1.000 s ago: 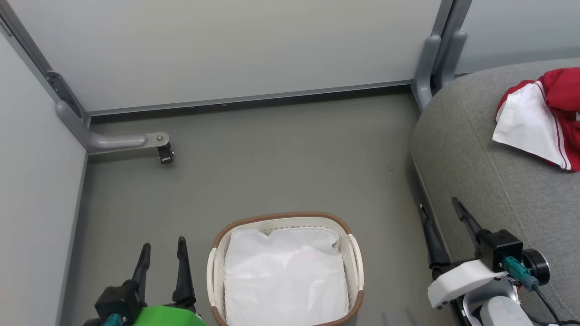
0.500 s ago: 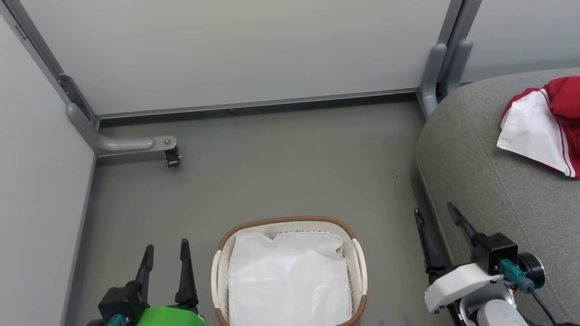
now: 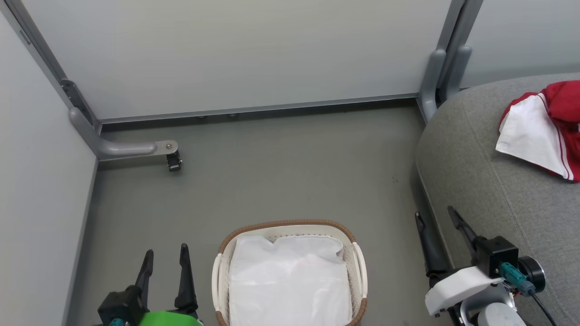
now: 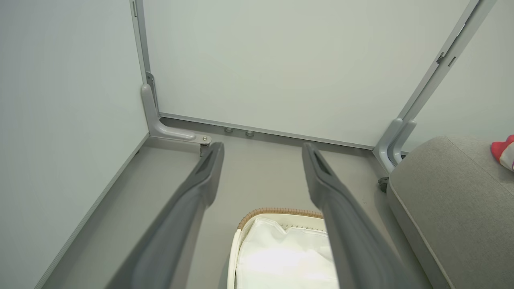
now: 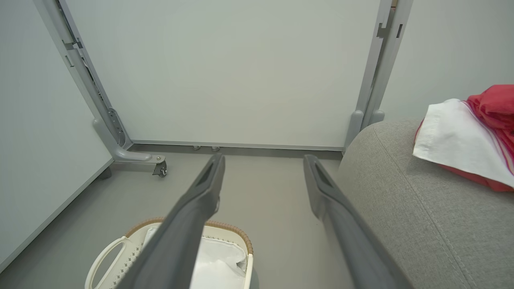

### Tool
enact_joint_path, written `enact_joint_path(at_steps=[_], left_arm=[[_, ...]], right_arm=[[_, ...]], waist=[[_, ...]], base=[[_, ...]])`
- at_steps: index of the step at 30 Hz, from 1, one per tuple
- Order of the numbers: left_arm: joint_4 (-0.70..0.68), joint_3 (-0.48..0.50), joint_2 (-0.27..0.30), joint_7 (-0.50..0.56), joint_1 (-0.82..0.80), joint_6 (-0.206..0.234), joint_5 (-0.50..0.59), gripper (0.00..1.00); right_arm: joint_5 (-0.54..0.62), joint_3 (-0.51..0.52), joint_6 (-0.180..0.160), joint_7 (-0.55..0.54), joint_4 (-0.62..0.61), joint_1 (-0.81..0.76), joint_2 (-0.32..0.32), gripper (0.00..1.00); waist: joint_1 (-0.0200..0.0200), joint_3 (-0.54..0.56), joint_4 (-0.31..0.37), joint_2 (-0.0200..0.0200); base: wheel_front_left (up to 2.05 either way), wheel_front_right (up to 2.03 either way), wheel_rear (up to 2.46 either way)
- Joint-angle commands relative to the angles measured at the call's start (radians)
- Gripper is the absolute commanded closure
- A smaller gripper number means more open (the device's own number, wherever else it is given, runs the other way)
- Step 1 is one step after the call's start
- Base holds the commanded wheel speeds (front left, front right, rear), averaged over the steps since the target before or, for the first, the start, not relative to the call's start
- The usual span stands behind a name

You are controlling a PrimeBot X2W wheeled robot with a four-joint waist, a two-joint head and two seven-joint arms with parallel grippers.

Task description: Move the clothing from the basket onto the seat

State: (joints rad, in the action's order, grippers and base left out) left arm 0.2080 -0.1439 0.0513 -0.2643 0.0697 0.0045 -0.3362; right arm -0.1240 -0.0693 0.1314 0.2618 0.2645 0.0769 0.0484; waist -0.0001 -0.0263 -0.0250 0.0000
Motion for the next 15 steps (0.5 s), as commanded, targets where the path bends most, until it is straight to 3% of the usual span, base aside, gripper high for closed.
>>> enact_joint_path(at_steps=[1, 5, 6, 10, 15], left_arm=[[0.003, 0.003, 0.0, 0.0, 0.013, -0.003, 0.004, 0.0], [0.006, 0.003, 0.0, 0.0, 0.014, -0.01, -0.009, 0.0], [0.004, 0.001, -0.001, 0.0, 0.001, -0.006, -0.01, 1.0], [0.04, 0.0, -0.002, 0.003, 0.001, -0.006, -0.025, 1.0], [0.038, 0.015, 0.001, 0.027, -0.011, -0.016, -0.121, 1.0]], right_arm=[[-0.005, 0.003, -0.001, 0.005, -0.003, -0.011, 0.004, 0.0], [-0.006, 0.004, -0.001, 0.005, -0.006, -0.011, 0.004, 0.0], [-0.001, 0.001, 0.0, 0.0, -0.002, -0.001, 0.0, 1.0], [-0.013, -0.002, 0.0, -0.004, 0.032, -0.016, -0.005, 1.0], [-0.124, 0.009, 0.0, -0.029, 0.027, -0.013, -0.003, 1.0]], waist=[[0.0001, 0.0, 0.0, 0.0], [0.0001, 0.0, 0.0, 0.0], [0.0001, 0.0, 0.0, 0.0], [0.0001, 0.0, 0.0, 0.0], [0.0001, 0.001, 0.001, 0.0]], base=[[0.0, 0.0, 0.0], [0.0, 0.0, 0.0], [0.0, 0.0, 0.0], [0.0, 0.0, 0.0], [0.0, 0.0, 0.0]])
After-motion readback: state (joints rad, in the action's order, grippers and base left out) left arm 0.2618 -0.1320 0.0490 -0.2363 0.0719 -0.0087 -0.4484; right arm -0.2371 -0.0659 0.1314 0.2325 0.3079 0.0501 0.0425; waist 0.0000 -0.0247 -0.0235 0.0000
